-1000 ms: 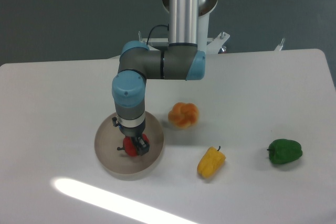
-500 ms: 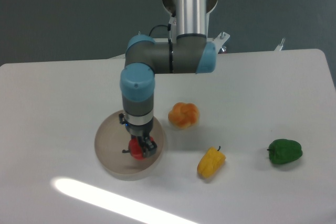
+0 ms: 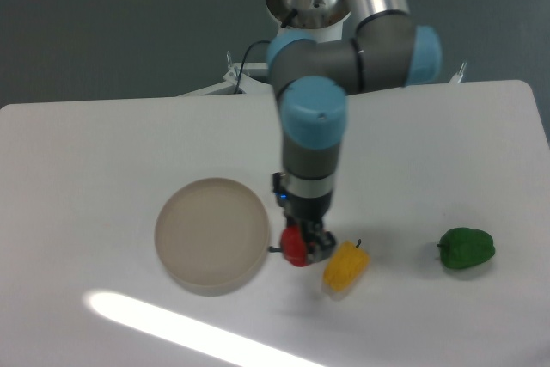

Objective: Pick up the red pepper from the plate
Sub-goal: 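Lift the red pepper off the plate and carry it toward the yellow pepper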

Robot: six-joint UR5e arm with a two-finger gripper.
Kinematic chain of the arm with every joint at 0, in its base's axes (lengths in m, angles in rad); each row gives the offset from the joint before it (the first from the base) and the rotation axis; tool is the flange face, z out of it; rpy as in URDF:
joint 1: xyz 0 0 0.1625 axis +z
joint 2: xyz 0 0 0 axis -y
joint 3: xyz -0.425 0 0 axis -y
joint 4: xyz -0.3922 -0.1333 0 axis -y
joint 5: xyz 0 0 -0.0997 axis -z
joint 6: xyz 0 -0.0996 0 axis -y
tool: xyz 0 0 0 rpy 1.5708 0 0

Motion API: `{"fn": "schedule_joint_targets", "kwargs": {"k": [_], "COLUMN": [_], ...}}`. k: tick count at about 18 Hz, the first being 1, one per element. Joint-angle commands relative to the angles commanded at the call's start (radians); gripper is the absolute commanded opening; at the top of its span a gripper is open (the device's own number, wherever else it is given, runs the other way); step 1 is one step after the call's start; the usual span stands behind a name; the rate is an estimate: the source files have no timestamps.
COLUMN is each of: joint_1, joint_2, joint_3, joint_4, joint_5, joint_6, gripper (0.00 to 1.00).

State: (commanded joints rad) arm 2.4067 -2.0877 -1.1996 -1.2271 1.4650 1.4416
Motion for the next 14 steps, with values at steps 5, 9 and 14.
{"fn": "schedule_joint_targets", "kwargs": {"k": [5, 9, 14], "joint_1": [0.006, 0.003, -0.001], "joint_2": [-0.023, -0.032, -0.032], "joint_3": [0.02, 0.028, 0.032], "joint_4": [0.006, 0.009, 0.011], "joint_5": [0.006, 0.006, 0.006], "joint_6": [0.022, 0.022, 0.022], "gripper": [0.44, 0.44, 0.44]}}
